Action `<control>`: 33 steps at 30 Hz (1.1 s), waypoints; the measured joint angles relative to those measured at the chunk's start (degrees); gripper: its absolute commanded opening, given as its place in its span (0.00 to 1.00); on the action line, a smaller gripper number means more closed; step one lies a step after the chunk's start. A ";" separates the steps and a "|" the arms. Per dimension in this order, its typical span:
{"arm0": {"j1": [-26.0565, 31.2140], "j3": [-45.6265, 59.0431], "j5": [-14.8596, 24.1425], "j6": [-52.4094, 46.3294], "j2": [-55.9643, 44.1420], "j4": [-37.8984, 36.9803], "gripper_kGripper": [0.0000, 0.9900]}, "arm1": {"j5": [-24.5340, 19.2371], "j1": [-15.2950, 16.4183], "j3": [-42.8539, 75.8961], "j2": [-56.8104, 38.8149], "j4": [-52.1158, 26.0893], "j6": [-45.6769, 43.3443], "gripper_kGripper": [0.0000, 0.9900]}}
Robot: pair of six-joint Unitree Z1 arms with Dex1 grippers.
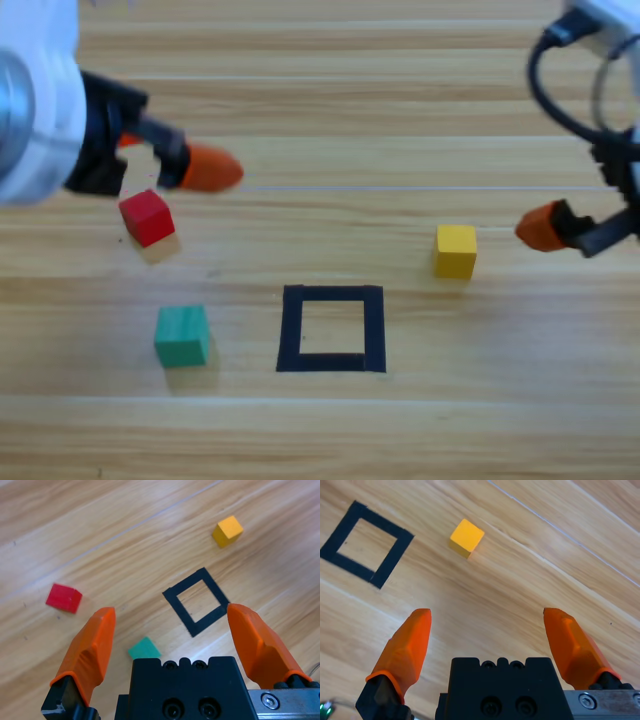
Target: Stack the blocks in the rectangular block: red at the bottom, yellow in the middle, green on top
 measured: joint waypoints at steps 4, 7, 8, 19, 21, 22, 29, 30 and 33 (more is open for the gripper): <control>0.35 -7.34 2.09 -13.45 1.60 12.06 0.96 | -5.23 -0.02 -1.32 3.79 -0.71 3.73 1.00; 1.44 -13.58 2.94 -19.41 6.00 20.48 0.96 | -5.74 -0.01 -4.57 6.73 1.36 9.14 1.00; 1.86 -14.60 2.95 -20.72 7.16 21.65 0.96 | -5.76 -0.04 -6.19 7.76 2.71 9.37 1.00; 12.06 -28.09 2.95 -36.68 17.33 36.26 0.96 | 8.38 -5.53 -21.17 21.31 11.17 13.68 1.00; 13.40 -30.00 2.84 -39.04 20.06 38.23 0.96 | 8.49 -7.23 -21.66 23.53 11.18 16.03 1.00; 13.89 -30.40 2.57 -39.79 21.27 38.79 0.96 | 8.62 -7.85 -21.68 24.10 11.18 16.62 1.00; 17.32 -37.59 1.23 -44.22 30.11 44.87 0.96 | 9.79 -11.96 -21.72 26.38 11.18 21.17 1.00; 17.74 -39.10 1.22 -44.55 31.14 45.68 0.96 | 9.83 -12.38 -21.72 26.41 11.18 21.39 1.00; 18.89 -43.15 0.44 -45.39 33.73 48.09 0.96 | 10.41 -12.97 -21.94 27.12 11.18 22.50 1.00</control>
